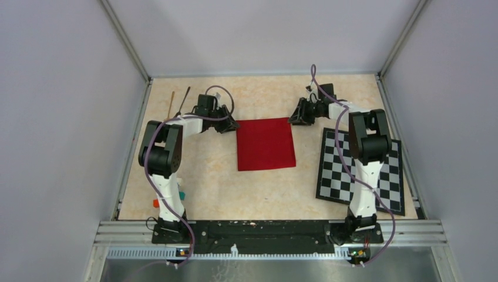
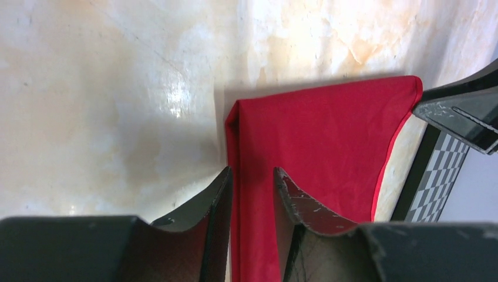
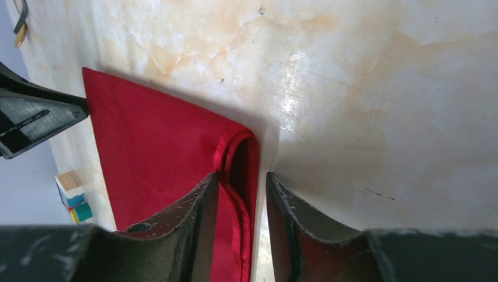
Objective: Fold the napkin into a case and place the utensils inside
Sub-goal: Smooth out the square-folded napkin at the center of the board.
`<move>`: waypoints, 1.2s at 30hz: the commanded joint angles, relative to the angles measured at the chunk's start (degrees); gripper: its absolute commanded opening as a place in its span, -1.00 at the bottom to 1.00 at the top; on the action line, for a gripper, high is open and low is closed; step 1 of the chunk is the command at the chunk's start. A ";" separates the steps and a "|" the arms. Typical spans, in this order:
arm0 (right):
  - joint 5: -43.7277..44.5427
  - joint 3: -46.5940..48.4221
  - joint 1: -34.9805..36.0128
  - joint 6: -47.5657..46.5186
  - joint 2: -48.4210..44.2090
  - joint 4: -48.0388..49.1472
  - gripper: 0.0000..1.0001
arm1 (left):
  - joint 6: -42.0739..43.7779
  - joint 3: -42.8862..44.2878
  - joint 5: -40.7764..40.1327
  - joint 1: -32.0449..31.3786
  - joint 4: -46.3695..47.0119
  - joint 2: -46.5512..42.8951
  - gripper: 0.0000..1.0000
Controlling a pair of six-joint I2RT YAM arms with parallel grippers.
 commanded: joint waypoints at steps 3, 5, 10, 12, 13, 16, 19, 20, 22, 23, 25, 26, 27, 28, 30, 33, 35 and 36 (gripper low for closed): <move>-3.19 4.23 0.19 -0.75 2.28 1.48 -0.41 | 0.90 4.34 -0.49 0.01 2.68 2.60 -0.34; -3.14 4.09 0.20 -0.76 2.45 1.78 -0.43 | 0.88 5.10 -0.41 0.01 2.26 3.21 -0.35; -3.70 4.32 0.27 -0.45 2.96 2.23 -0.48 | 1.24 6.14 -1.01 0.01 2.13 4.42 -0.40; -3.84 4.47 0.27 -0.55 3.24 2.13 -0.50 | 1.38 6.35 -1.29 0.01 2.25 4.56 -0.41; -3.84 4.48 0.23 -0.52 3.30 2.08 -0.50 | 1.32 6.52 -1.25 0.01 2.33 4.73 -0.41; -3.80 4.70 0.28 -0.53 3.28 2.03 -0.54 | 1.47 7.20 -1.16 0.01 2.19 5.13 -0.45; -3.39 5.18 0.21 -0.47 3.04 1.61 -0.56 | 1.59 7.84 -1.15 0.14 2.15 5.15 -0.50; -3.18 5.36 0.29 -0.40 2.84 1.47 -0.56 | 1.62 8.03 -1.17 0.23 2.09 5.16 -0.53; -2.76 5.81 0.28 -0.45 2.58 1.02 -0.56 | 1.58 8.30 -1.11 0.51 2.07 5.09 -0.59; -2.64 6.09 0.28 -0.47 2.36 0.78 -0.57 | 1.65 8.45 -1.09 0.60 2.04 5.05 -0.62; -2.61 6.39 0.21 -0.25 2.02 0.62 -0.62 | 1.59 8.51 -0.97 0.84 2.07 5.06 -0.68; -2.61 6.47 0.26 -0.16 1.94 0.70 -0.67 | 1.64 8.64 -0.80 0.95 2.07 5.04 -0.71; -2.54 6.61 0.25 -0.08 1.90 0.66 -0.74 | 1.58 8.74 -0.68 1.05 2.09 5.06 -0.71; -2.53 6.85 0.30 -0.05 2.07 0.59 -0.78 | 1.57 8.79 -0.46 1.07 2.29 5.14 -0.73; -2.44 7.54 0.19 -0.05 2.61 0.10 -0.82 | 1.53 9.08 -0.33 1.26 2.37 5.60 -0.76; -1.23 8.08 0.19 0.00 2.93 -0.23 -0.91 | 1.50 9.49 -0.24 1.57 2.32 5.99 -0.83; -0.36 8.27 0.06 0.40 3.45 0.21 -1.00 | 1.44 9.55 -0.31 2.04 2.46 6.18 -0.88; -0.33 8.60 0.02 0.66 3.95 0.40 -1.00 | 1.39 9.69 -0.02 2.38 2.60 6.39 -0.90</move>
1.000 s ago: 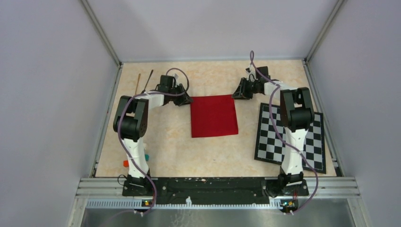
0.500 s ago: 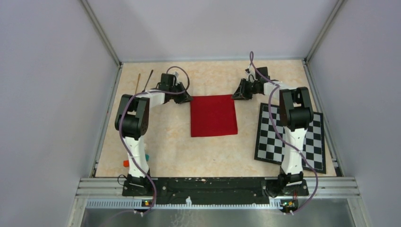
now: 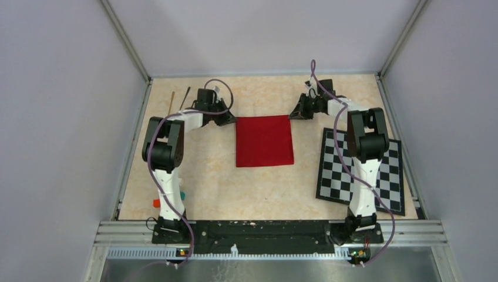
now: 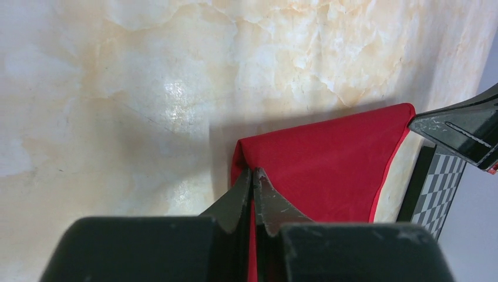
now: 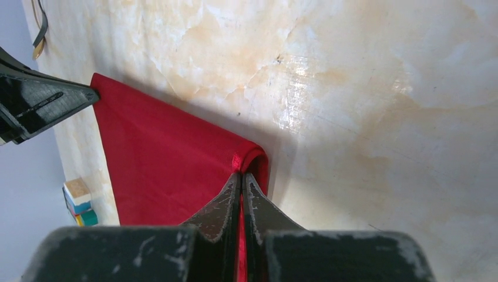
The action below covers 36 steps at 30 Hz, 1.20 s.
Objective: Fold the napkin into a case and place the utensils inside
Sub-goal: Smooth out the square-folded napkin at the center of the board.
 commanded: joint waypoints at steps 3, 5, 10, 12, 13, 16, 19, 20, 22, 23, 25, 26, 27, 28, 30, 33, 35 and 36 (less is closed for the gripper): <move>1.42 4.12 -0.25 1.29 1.94 2.38 -1.00 | 0.59 2.82 1.21 1.80 2.66 1.55 -1.00; 0.90 4.91 -0.42 2.57 2.60 3.07 -1.00 | 0.63 3.44 1.31 2.10 2.61 1.91 -1.00; 1.23 9.25 -0.45 2.55 5.58 0.73 -0.86 | 1.54 5.72 0.52 2.48 0.78 3.64 -0.68; 2.31 10.56 -0.45 0.89 5.72 -2.07 -0.71 | 3.07 8.20 -0.63 2.35 -3.93 4.12 -0.51; 3.84 10.81 -0.45 -0.15 4.92 -3.69 -0.64 | 4.02 8.68 -1.66 2.19 -5.55 3.60 -0.39; 9.95 11.60 -0.36 -3.69 0.91 -9.34 -0.41 | 6.17 8.50 -7.62 1.88 -10.79 -0.84 0.00; 13.72 8.94 0.40 -5.06 -4.90 -12.01 -0.24 | 6.87 4.87 -10.95 1.42 -12.38 -7.99 0.13; 13.10 6.98 1.18 -4.70 -7.21 -11.50 -0.21 | 6.86 3.34 -9.77 1.16 -11.74 -9.90 0.15; 8.81 1.95 3.05 -2.42 -10.05 -7.78 -0.18 | 5.54 0.38 -4.62 0.19 -10.05 -12.27 0.09; 5.78 -1.28 3.95 -0.62 -11.19 -4.72 -0.17 | 4.90 -1.34 -1.58 -0.52 -8.77 -13.03 0.04; -0.23 -9.16 5.19 4.12 -12.94 2.65 -0.17 | 3.53 -5.57 3.18 -2.41 -6.31 -14.08 -0.09; -2.90 -12.62 5.59 6.84 -13.55 7.01 -0.17 | 2.89 -7.48 4.82 -3.32 -5.21 -14.43 -0.13; -5.66 -15.20 5.83 8.77 -13.73 10.02 -0.18 | 2.53 -9.37 5.67 -4.11 -4.44 -14.77 -0.18; -6.64 -17.28 5.95 9.71 -13.73 12.00 -0.18 | 2.49 -11.26 5.39 -4.99 -3.68 -15.19 -0.20; -7.23 -19.99 5.97 9.83 -13.27 12.87 -0.19 | 2.84 -14.90 4.66 -5.77 -2.91 -15.70 -0.22; -4.26 -22.16 5.89 5.90 -13.27 10.00 -0.19 | 4.15 -19.80 3.38 -5.69 -2.24 -15.59 -0.23; -1.39 -22.70 5.76 2.91 -13.56 7.08 -0.19 | 5.20 -21.89 2.54 -5.73 -2.79 -15.90 -0.25; 0.41 -22.56 5.74 1.46 -13.89 5.27 -0.19 | 5.85 -22.65 1.83 -5.74 -3.34 -16.28 -0.25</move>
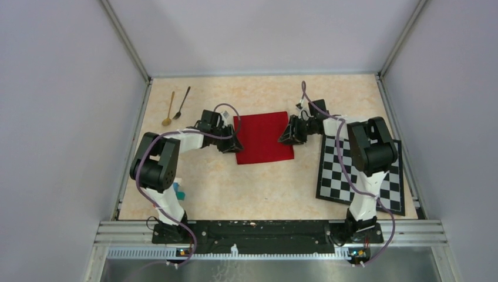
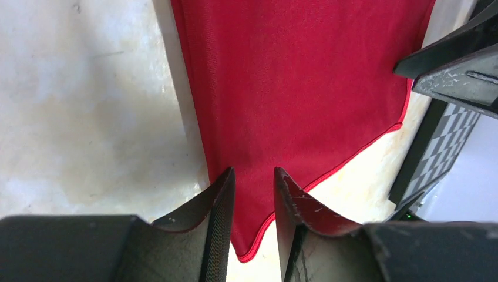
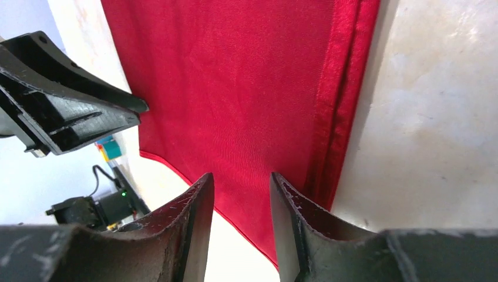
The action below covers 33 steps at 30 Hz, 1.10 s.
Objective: Fold the napkin into a case and place the utensils inside
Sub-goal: Smooth out the square-folded napkin at the center of the board.
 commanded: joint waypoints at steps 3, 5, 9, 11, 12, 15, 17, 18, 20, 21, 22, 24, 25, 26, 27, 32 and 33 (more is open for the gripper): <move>8.02 0.74 -0.32 -7.66 -4.28 -6.24 -0.19 | 4.21 -3.27 -3.41 0.78 -1.14 -4.41 -0.22; 9.36 1.32 0.77 -8.85 -6.96 -9.09 -0.18 | 5.51 -3.15 -2.36 0.61 -2.42 -7.61 -0.14; 5.02 0.86 3.20 -6.52 -9.25 -8.21 -0.16 | 4.37 -2.48 3.70 0.04 -2.60 -12.60 -0.02; 1.56 -0.90 3.31 -3.45 -8.60 -4.37 -0.16 | 3.06 -3.11 6.00 -0.56 -1.17 -12.85 -0.01; 1.20 -1.34 3.36 -2.53 -7.98 -2.97 -0.17 | 2.24 -3.81 7.22 -0.64 0.08 -12.20 -0.03; 1.38 -1.96 3.33 -2.05 -5.43 -1.88 -0.20 | 0.58 -6.04 8.83 -0.72 3.06 -8.81 -0.11; 2.95 -2.27 3.36 -3.07 -4.02 -2.85 -0.22 | 1.27 -7.03 6.28 -0.71 2.46 -6.17 -0.13; 3.87 -2.53 3.31 -3.73 -3.75 -3.78 -0.24 | 1.86 -7.47 4.88 -0.69 1.90 -5.42 -0.14; 5.03 -4.08 3.31 -4.81 -4.43 -5.08 -0.24 | 2.60 -8.36 3.20 -0.70 0.64 -4.47 -0.14; 5.71 -5.12 3.32 -5.46 -5.18 -5.63 -0.24 | 2.67 -9.16 3.03 -0.79 0.34 -4.46 -0.14; 6.07 -6.29 3.30 -5.95 -6.07 -6.12 -0.24 | 2.63 -10.12 3.04 -0.87 0.50 -4.87 -0.14; 6.43 -8.60 3.31 -6.84 -8.02 -7.49 -0.24 | 2.59 -12.58 2.95 -1.38 -0.06 -6.28 -0.13; 6.75 -9.82 3.30 -7.16 -9.04 -8.35 -0.24 | 2.65 -13.58 2.83 -1.72 -0.91 -7.43 -0.13; 7.01 -11.15 3.26 -7.39 -10.31 -9.05 -0.24 | 2.62 -14.52 2.39 -2.22 -1.89 -8.98 -0.13; 6.79 -12.85 3.32 -7.55 -11.68 -9.56 -0.24 | 2.32 -15.74 1.75 -2.61 -2.92 -10.85 -0.12; 6.07 -16.98 3.48 -8.11 -19.95 -13.17 -0.23 | 1.33 -18.50 2.00 -4.00 -8.40 -22.80 -0.05; 5.32 -16.71 3.48 -8.01 -21.31 -13.53 -0.21 | 1.09 -18.34 2.86 -4.03 -9.27 -24.87 -0.01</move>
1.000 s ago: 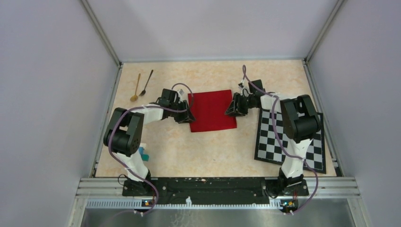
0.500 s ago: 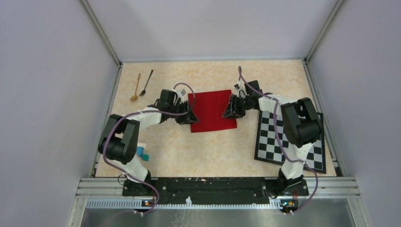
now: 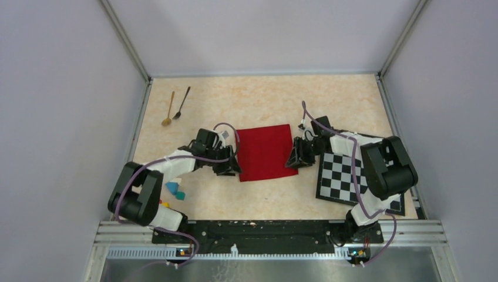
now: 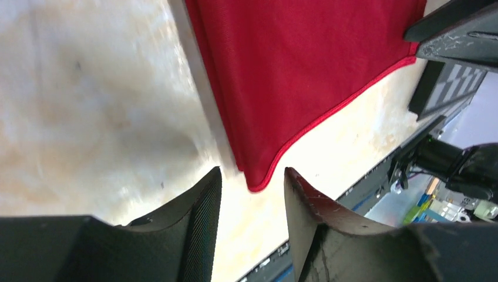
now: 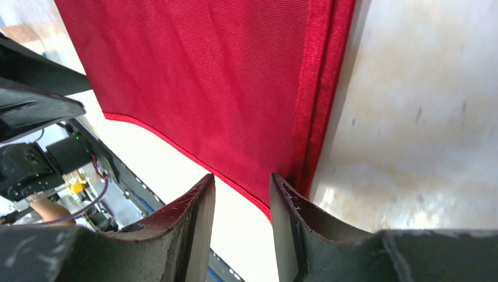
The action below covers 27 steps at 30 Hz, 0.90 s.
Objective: Fold the napkin into a case and place the utensils inside
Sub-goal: Smooth out the square-folded napkin at the center of the board.
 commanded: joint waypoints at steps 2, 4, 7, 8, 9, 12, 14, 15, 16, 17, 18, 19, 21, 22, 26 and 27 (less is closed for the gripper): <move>-0.32 0.85 0.26 -1.28 -7.38 -4.33 -0.20 | -0.49 0.08 0.45 -0.45 -6.63 -10.91 0.11; -3.16 2.76 0.34 0.32 -6.28 -2.20 -0.19 | -1.26 1.24 2.51 -0.49 -5.36 -12.09 0.16; -5.54 5.74 1.73 3.96 -3.16 1.84 -0.19 | -3.74 1.28 6.34 -0.43 -0.42 -9.95 0.12; -5.66 6.26 2.43 5.11 -2.51 2.93 -0.20 | -4.88 0.90 7.76 -0.55 1.63 -8.68 0.07; -5.58 6.17 2.58 6.31 -2.41 4.05 -0.20 | -5.82 0.35 9.39 -0.86 3.78 -7.49 0.00; -2.51 4.12 2.35 7.14 -4.00 5.13 -0.18 | -6.77 -1.57 9.01 -2.34 6.94 -5.46 -0.04; 0.41 3.25 2.37 4.71 -5.21 2.13 -0.18 | -6.13 -3.01 7.71 -3.19 7.65 -4.72 -0.03; 2.32 2.77 2.41 3.61 -6.23 0.46 -0.17 | -5.60 -3.61 7.51 -3.42 7.91 -3.88 -0.03; 4.41 2.37 2.38 2.42 -7.53 -1.48 -0.15 | -4.94 -4.00 7.07 -3.65 7.67 -3.05 -0.04; 5.89 2.08 2.37 1.45 -8.76 -3.42 -0.13 | -4.26 -4.26 6.38 -3.92 7.17 -2.19 -0.06; 7.04 1.59 2.28 0.61 -10.10 -5.27 -0.12 | -3.61 -4.62 5.48 -4.32 6.69 -1.66 -0.06; 7.33 0.90 1.91 0.23 -10.79 -6.55 -0.12 | -2.97 -4.76 4.44 -4.64 6.45 -1.40 -0.06; 5.40 -1.29 0.51 0.31 -12.50 -7.26 -0.12 | -1.66 -4.52 2.77 -4.84 5.17 -0.98 -0.06; 3.92 -2.40 -0.36 0.74 -12.98 -7.09 -0.14 | -1.29 -4.34 2.46 -4.86 4.95 -0.86 -0.06; 1.45 -5.28 -1.84 1.71 -13.57 -6.41 -0.25 | -1.19 -3.84 3.09 -5.08 4.91 -1.10 -0.06; 1.49 -5.65 -1.88 1.65 -13.49 -6.71 -0.26 | -1.08 -3.67 3.09 -5.15 4.63 -1.36 -0.06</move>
